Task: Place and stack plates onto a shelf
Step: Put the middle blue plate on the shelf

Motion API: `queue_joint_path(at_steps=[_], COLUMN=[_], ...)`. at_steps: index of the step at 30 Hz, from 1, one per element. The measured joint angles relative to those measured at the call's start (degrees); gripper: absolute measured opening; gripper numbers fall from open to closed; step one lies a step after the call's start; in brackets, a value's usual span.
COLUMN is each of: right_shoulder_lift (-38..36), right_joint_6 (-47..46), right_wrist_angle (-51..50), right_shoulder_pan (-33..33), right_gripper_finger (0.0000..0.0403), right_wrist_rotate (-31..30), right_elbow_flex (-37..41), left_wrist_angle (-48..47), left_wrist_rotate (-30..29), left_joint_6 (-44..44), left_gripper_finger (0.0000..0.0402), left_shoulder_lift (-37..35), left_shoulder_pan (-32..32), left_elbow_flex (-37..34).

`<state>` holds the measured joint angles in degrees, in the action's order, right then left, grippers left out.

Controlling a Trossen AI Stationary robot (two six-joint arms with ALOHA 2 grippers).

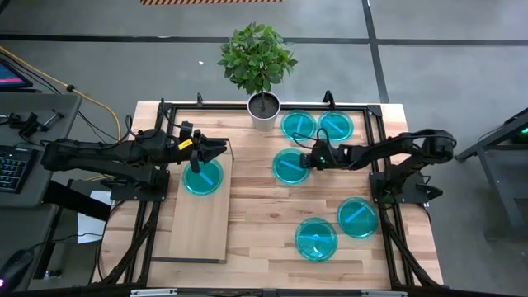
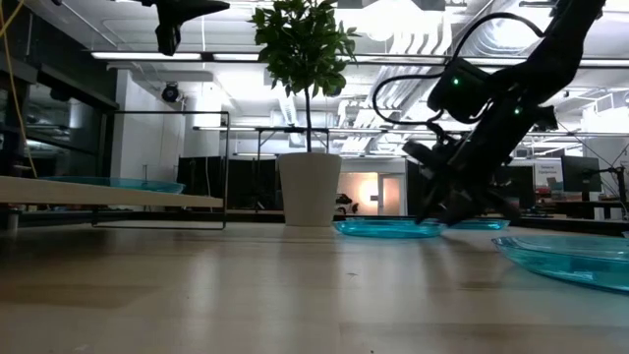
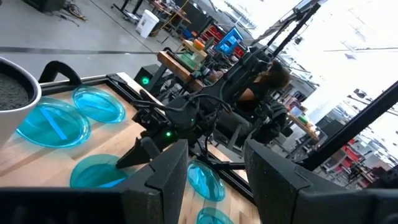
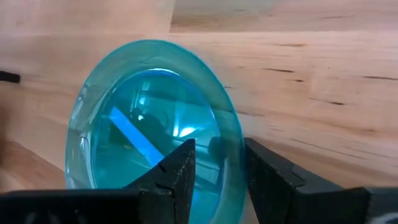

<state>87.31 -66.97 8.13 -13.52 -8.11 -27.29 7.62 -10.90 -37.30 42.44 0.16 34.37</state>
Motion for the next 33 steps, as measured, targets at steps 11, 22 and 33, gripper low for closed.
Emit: queue_joint_path(at_steps=[11,22,33], right_shoulder_lift=[-0.6,-17.1,-13.6], right_joint_6=[-4.8,1.5,3.3], right_wrist_angle=[0.4,1.8,-1.7], right_shoulder_pan=[1.8,2.4,14.9], right_gripper_finger=[0.0012,0.0000,0.0000], right_wrist_rotate=[-1.4,5.3,6.4], right_elbow_flex=[0.2,0.2,-10.1], left_wrist_angle=[0.0,0.1,11.0], left_wrist_rotate=[0.0,0.2,0.2], left_joint_6=[1.6,2.6,9.0], left_gripper_finger=[0.0147,0.0147,0.0147], left_shoulder_lift=[0.0,0.0,0.0], left_shoulder_pan=[0.0,0.0,0.0], left_elbow_flex=[0.0,0.0,0.0])
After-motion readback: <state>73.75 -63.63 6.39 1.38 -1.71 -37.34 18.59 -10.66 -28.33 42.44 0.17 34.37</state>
